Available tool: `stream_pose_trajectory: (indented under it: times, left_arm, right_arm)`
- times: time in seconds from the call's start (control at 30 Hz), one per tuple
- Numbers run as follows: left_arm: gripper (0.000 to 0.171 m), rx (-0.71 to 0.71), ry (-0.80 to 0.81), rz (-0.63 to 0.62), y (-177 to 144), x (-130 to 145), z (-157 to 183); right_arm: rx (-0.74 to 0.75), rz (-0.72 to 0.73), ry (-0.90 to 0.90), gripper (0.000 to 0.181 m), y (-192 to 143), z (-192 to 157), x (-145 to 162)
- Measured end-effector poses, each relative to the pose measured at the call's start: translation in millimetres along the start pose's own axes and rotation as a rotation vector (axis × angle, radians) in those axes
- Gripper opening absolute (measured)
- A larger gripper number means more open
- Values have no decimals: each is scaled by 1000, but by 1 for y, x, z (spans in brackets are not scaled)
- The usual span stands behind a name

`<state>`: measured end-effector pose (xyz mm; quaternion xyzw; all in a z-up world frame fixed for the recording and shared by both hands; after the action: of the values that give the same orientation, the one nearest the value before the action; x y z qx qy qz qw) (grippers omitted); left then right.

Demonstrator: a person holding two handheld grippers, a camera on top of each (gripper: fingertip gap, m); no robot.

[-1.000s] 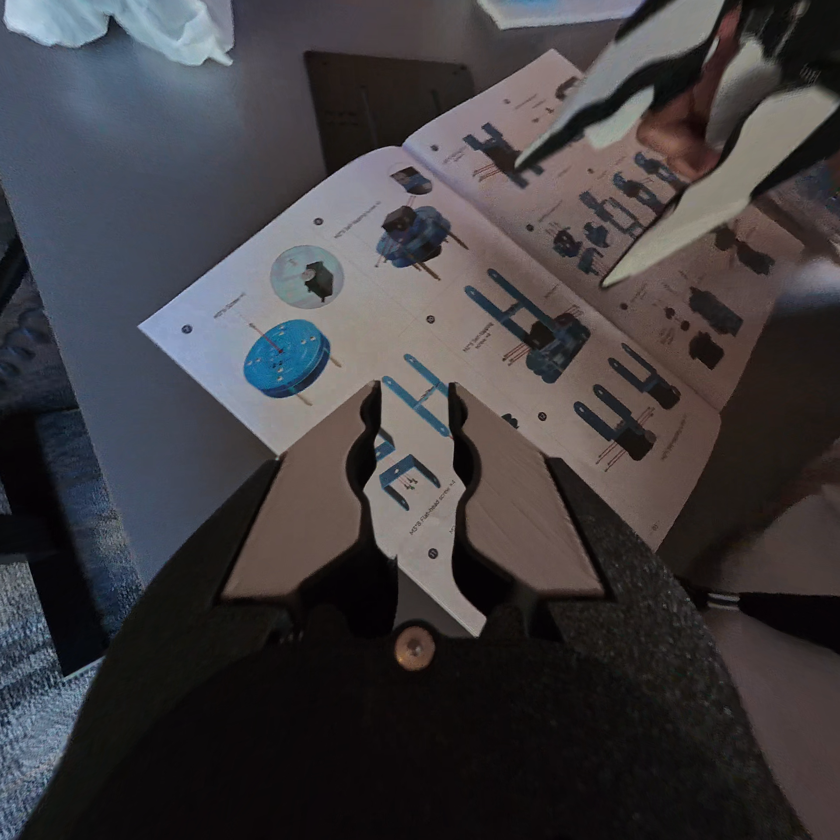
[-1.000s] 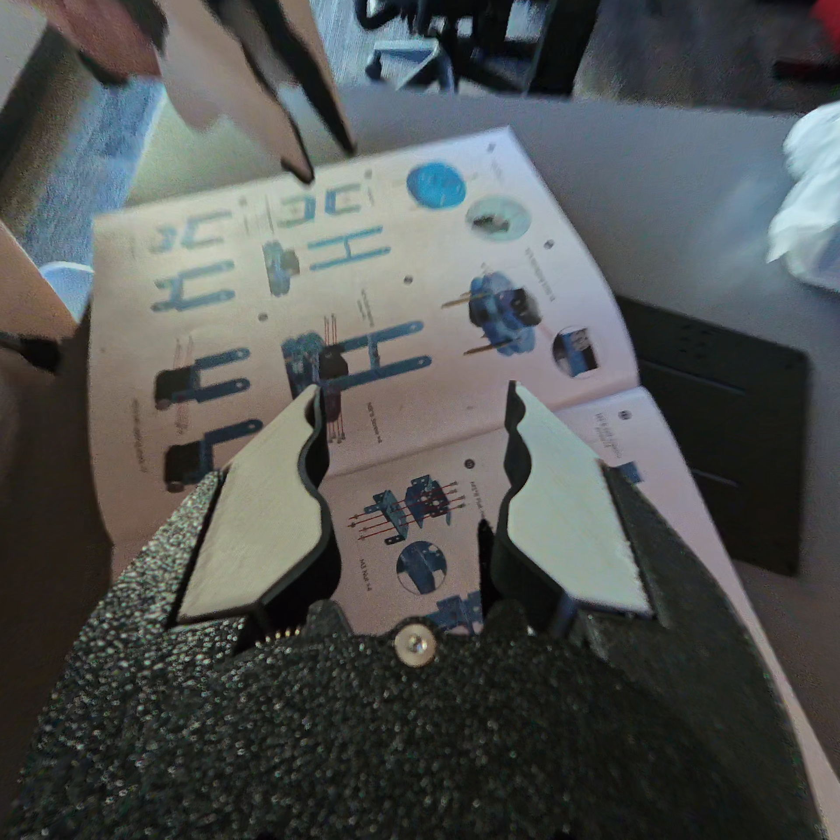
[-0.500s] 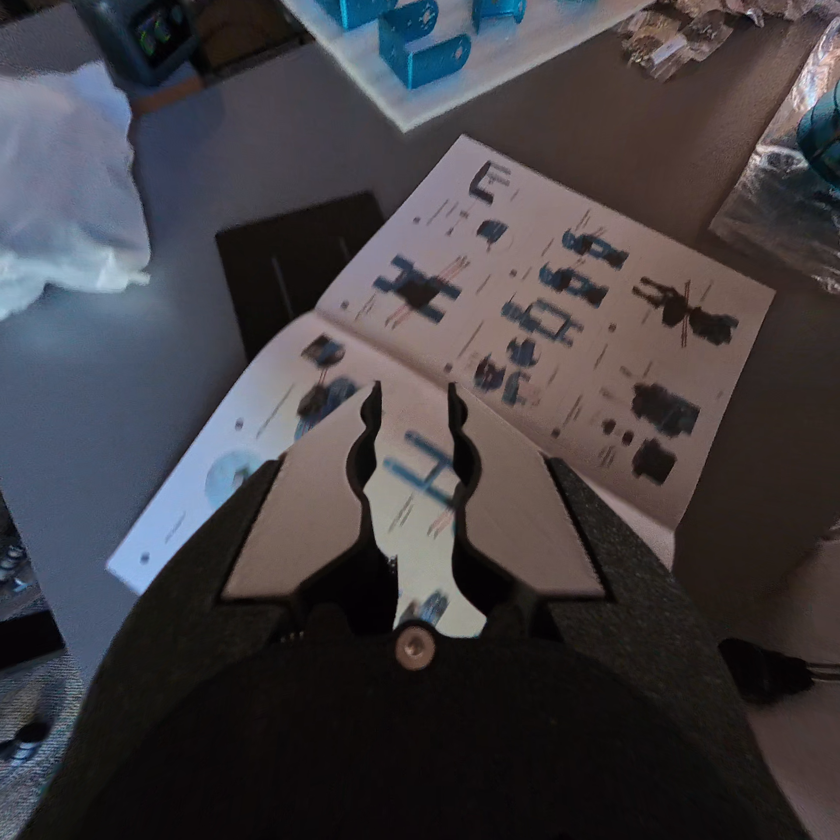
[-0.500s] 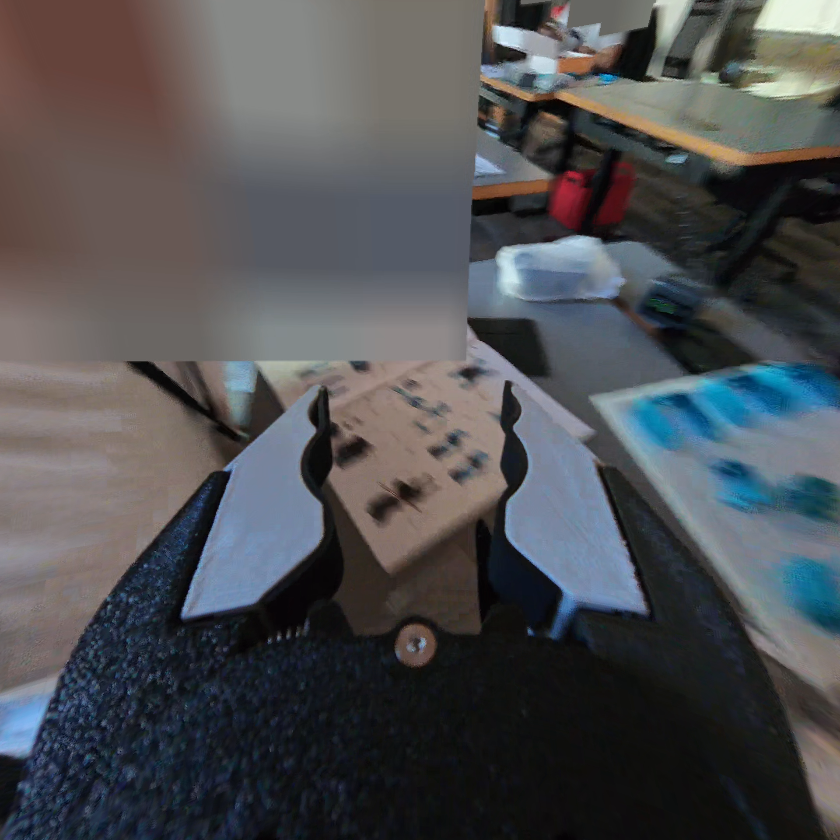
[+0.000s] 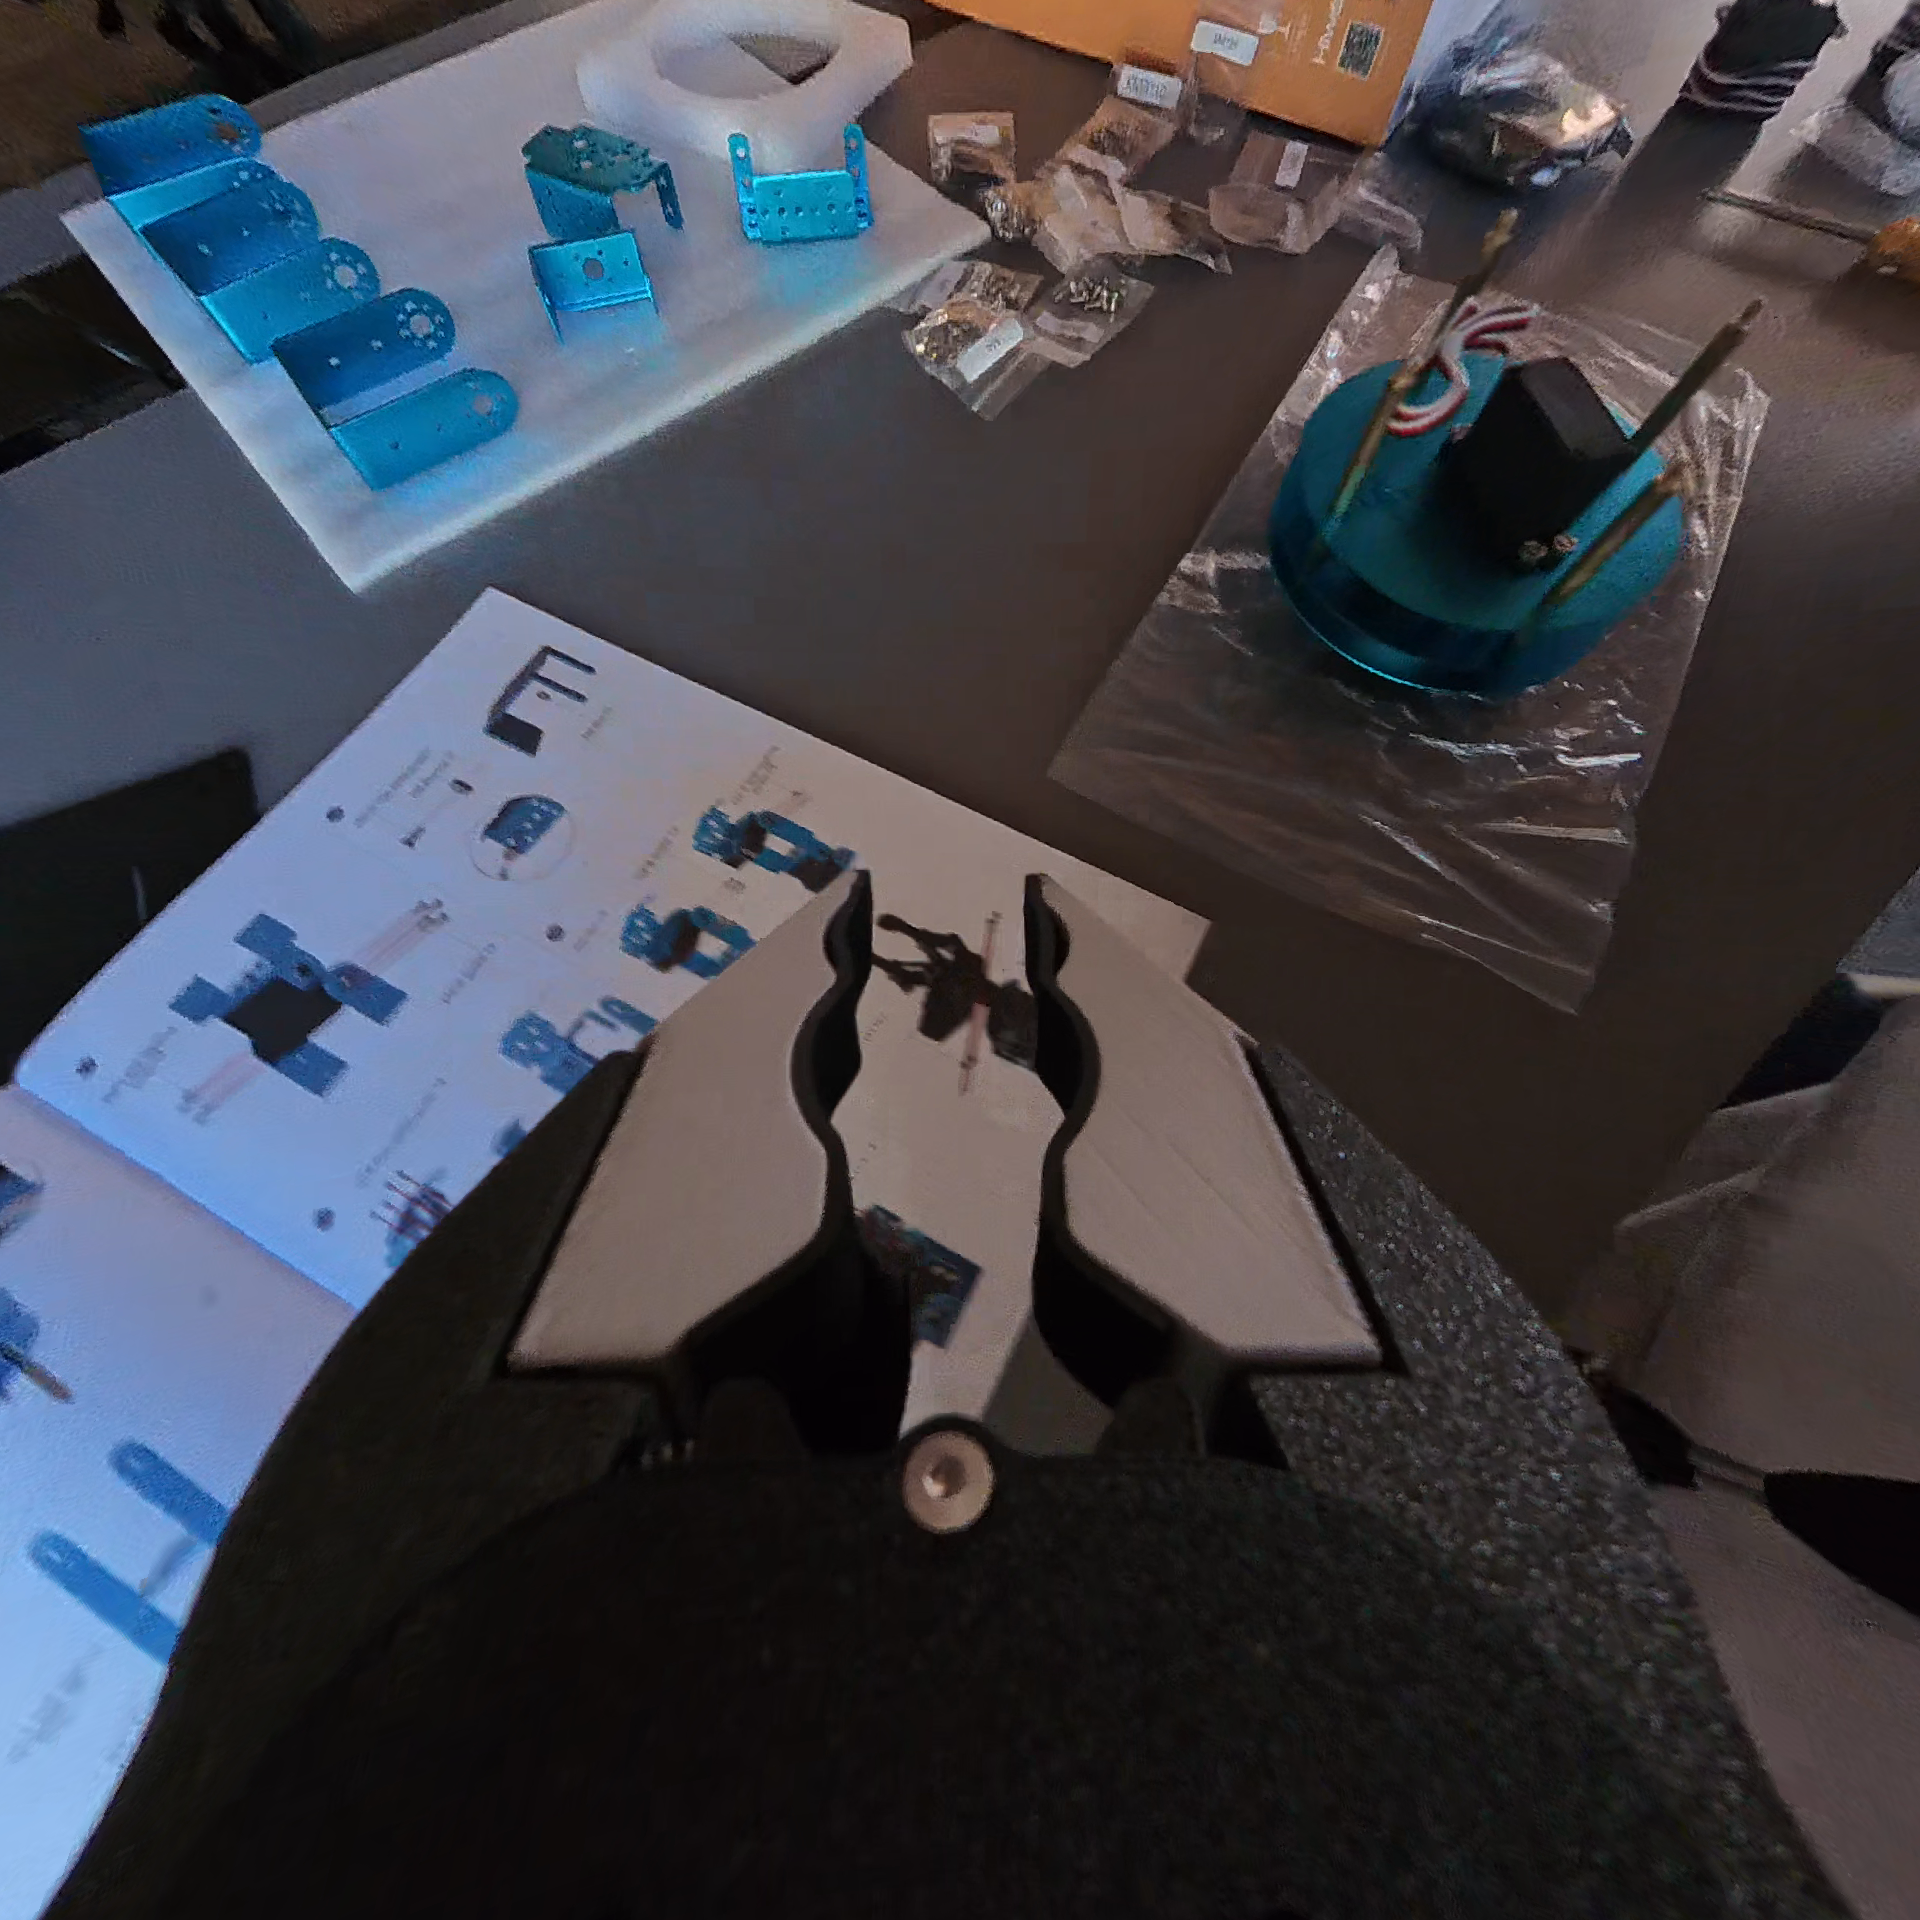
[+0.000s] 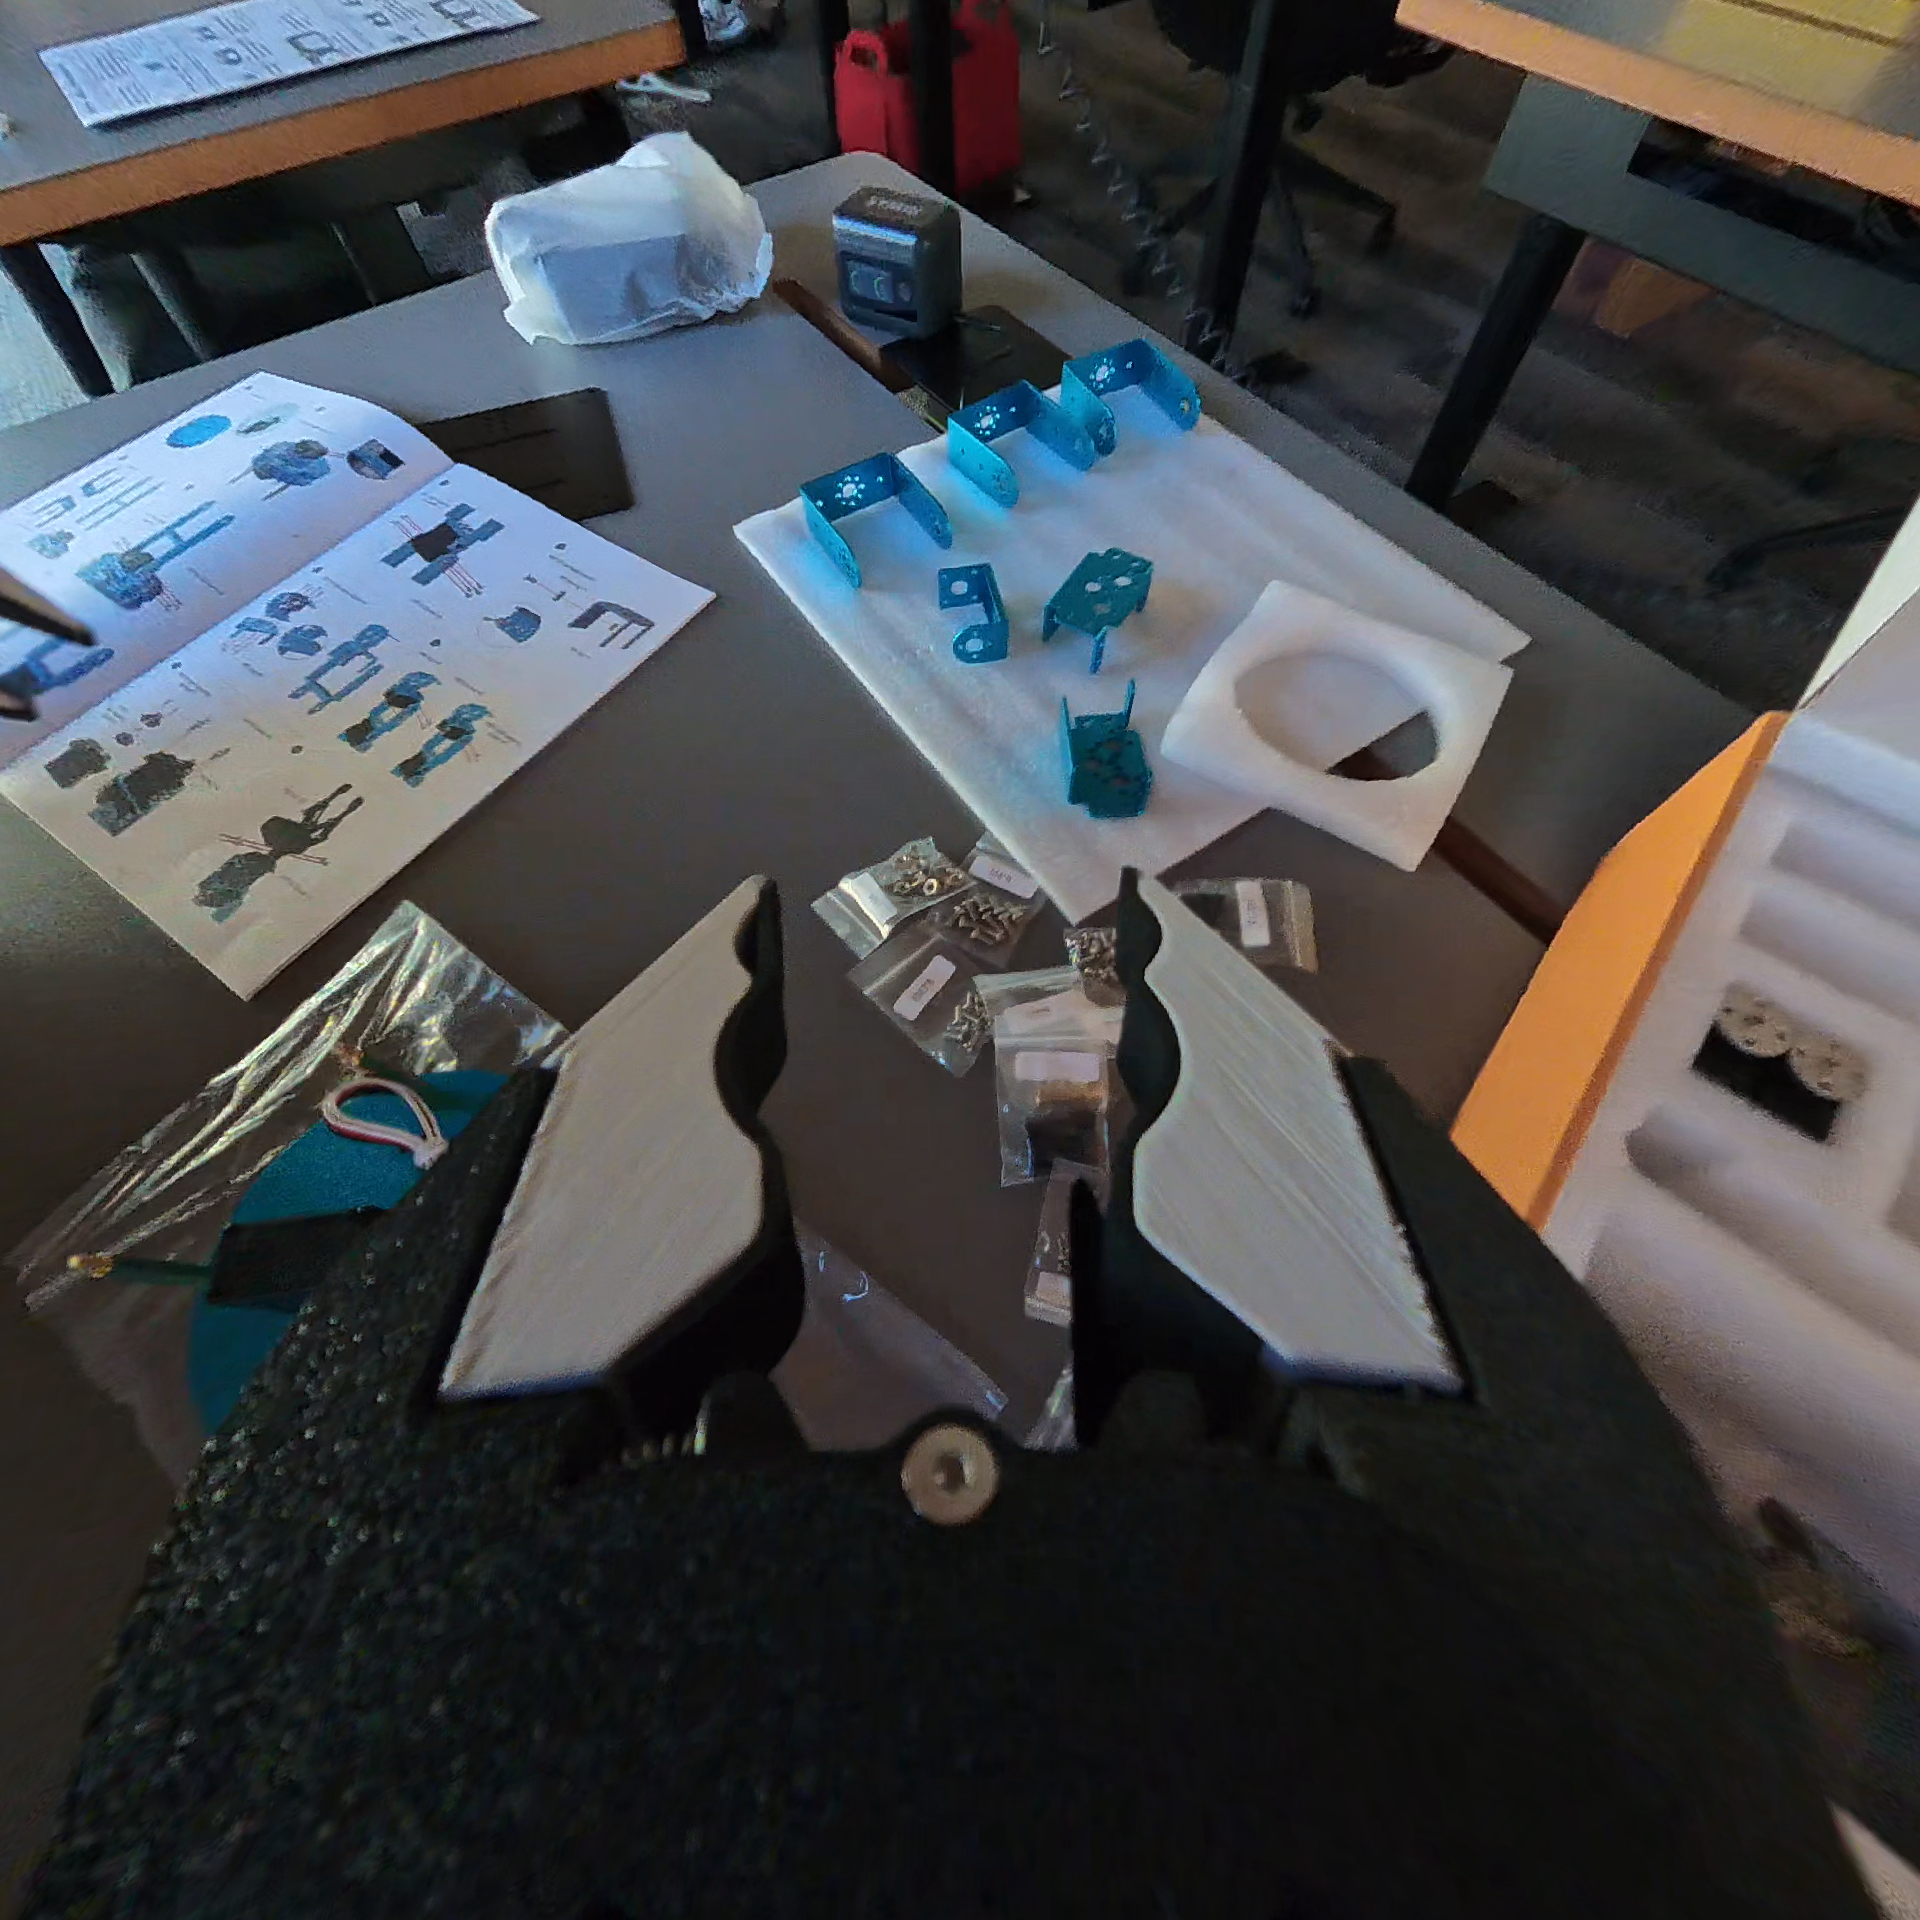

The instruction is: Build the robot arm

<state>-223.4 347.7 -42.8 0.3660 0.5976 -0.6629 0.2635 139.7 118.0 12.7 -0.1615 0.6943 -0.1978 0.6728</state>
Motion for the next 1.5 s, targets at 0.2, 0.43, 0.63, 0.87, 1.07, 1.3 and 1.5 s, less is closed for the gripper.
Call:
stream_pose_trajectory:
  times: [0.2, 0.43, 0.63, 0.87, 1.07, 1.3, 1.5]
  left_arm:
    - [29, -130, -98, 130, -39, 39, 57]
    - [29, -488, -335, 181, -100, 87, 73]
    - [29, -729, -431, 149, -142, 113, 83]
    - [29, -810, -491, 90, -168, 116, -14]
    - [36, -734, -556, -35, -151, 121, -118]
    - [37, -633, -505, -78, -109, 110, -155]
    - [37, -545, -426, -34, -87, 86, -105]
  right_arm:
    - [54, 20, 84, 57, 11, 7, 38]
    - [-82, 85, 178, 52, 27, -13, 32]
    - [-69, 9, 97, 46, 37, -32, 47]
    - [-118, 67, 201, 43, 26, -28, 47]
    - [-25, 16, 168, 45, 24, -17, 61]
    - [156, 14, 115, 47, 6, 8, 61]
    - [259, -56, 70, 47, -27, 18, 58]
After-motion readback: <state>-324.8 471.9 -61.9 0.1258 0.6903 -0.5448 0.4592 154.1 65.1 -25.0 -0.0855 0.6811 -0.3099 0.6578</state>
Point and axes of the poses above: each gripper's, where its closed fingertips meet, y out along the fingers, x out of its underside, z = x × y across the jaws, the point moved 8 cm from there along -y, back along the fingers, and after that the axes turned 1 degree about -y, right-handed, at the moved point
